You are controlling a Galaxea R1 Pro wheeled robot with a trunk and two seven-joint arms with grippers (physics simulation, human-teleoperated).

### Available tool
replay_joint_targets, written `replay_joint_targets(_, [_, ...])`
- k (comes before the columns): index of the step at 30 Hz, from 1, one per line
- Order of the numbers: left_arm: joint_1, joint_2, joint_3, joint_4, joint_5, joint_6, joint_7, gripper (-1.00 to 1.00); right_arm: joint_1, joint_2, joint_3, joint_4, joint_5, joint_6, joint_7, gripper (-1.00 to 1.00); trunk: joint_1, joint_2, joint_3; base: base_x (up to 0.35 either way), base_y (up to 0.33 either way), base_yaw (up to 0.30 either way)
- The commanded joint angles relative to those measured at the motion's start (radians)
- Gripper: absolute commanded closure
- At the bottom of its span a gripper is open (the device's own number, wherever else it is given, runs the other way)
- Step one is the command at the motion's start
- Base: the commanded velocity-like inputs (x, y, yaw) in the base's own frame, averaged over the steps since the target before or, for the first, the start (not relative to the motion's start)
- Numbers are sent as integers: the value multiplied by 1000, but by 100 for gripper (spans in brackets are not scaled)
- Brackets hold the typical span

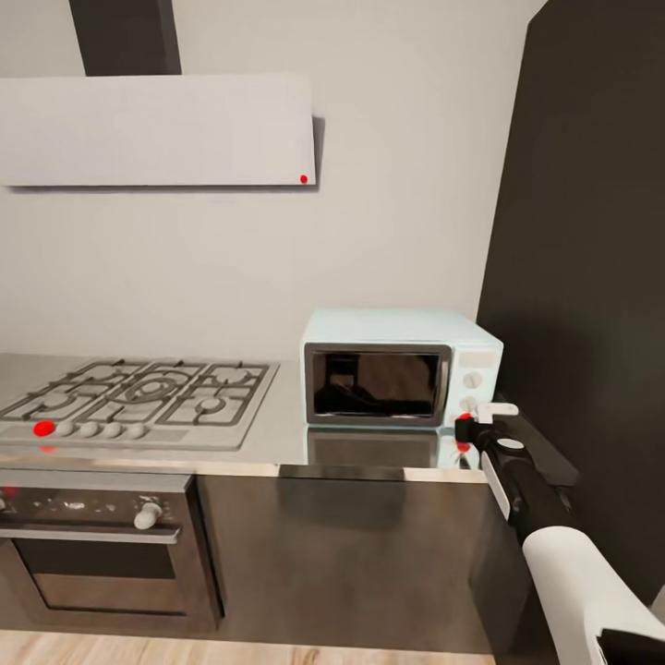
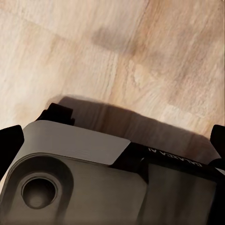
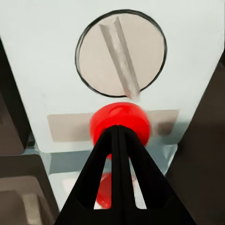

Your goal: In the kitchen, take the popcorn bag from the countertop, put it into the microwave, and heat it until the popcorn is cooked so the cooked popcorn ends up inside the bag.

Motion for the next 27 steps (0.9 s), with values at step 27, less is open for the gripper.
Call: replay_joint_targets(27, [-1, 1, -6, 0, 10, 2, -3, -100, -1, -4, 0, 27, 12, 1, -1, 100, 0, -1, -1, 23, 0, 0])
